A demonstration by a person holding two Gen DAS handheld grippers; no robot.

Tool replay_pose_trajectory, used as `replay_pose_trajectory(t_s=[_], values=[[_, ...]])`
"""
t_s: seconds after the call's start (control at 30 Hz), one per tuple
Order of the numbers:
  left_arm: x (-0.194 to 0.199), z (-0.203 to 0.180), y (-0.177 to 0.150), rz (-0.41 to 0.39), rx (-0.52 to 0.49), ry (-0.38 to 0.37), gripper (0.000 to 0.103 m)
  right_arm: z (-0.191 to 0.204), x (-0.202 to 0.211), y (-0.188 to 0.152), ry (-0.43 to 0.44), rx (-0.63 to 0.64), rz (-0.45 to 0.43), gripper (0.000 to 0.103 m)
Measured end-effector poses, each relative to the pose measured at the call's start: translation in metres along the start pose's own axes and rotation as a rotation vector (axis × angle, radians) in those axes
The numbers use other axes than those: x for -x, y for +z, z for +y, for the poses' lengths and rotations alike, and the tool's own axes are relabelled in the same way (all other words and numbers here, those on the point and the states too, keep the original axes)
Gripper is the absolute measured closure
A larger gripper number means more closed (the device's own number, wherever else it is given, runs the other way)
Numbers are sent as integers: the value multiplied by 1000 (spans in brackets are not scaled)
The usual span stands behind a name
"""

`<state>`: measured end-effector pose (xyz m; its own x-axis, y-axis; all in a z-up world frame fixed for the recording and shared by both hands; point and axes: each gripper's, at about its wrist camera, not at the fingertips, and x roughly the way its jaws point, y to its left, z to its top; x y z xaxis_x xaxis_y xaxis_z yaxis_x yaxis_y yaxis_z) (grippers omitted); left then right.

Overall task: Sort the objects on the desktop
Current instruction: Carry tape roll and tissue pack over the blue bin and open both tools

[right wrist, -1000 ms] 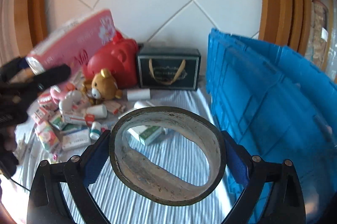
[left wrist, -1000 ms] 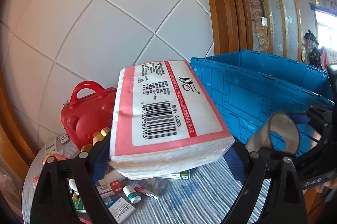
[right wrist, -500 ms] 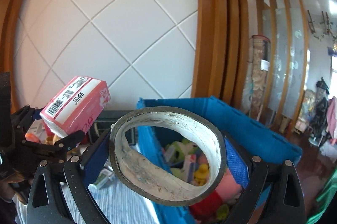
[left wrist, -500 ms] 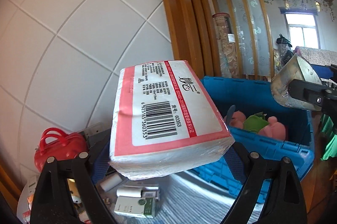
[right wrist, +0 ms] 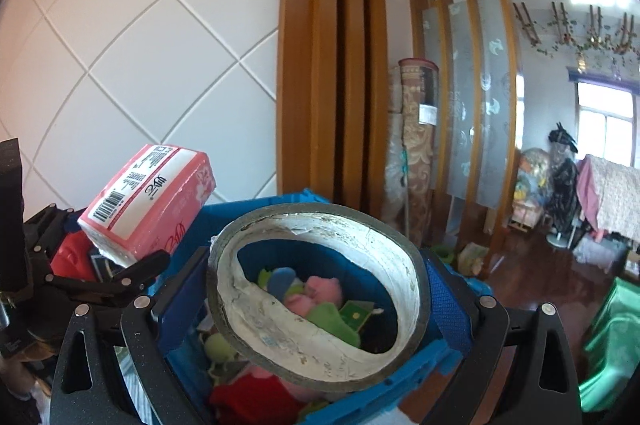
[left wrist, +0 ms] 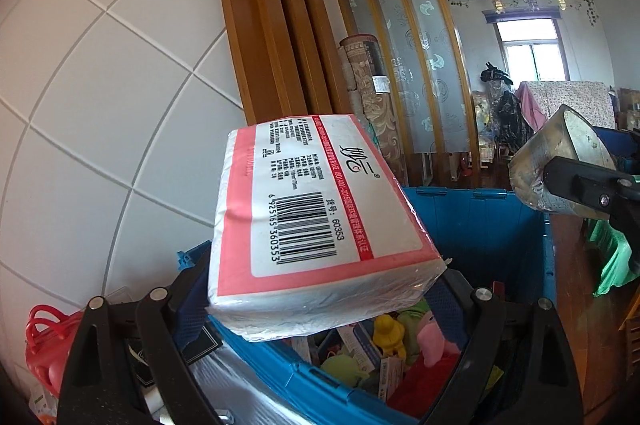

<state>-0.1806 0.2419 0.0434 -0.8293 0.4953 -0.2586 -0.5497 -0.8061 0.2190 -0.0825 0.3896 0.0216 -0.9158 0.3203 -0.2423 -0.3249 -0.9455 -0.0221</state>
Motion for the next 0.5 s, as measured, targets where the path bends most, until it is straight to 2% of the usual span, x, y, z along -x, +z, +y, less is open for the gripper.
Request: replay_pose_trajectory(t_s=[0.17,0.33,0.5], values=[[-27,-11,20,22,-19,36,9,-28,-22,7,-26,-24,13,3],[-59,-18,35,91,-76,93,8,-51,-59,16,-46,-56,39,0],[-55,-7,40,74,-30,111,8,-60,-56,23,-34,-108,7,0]])
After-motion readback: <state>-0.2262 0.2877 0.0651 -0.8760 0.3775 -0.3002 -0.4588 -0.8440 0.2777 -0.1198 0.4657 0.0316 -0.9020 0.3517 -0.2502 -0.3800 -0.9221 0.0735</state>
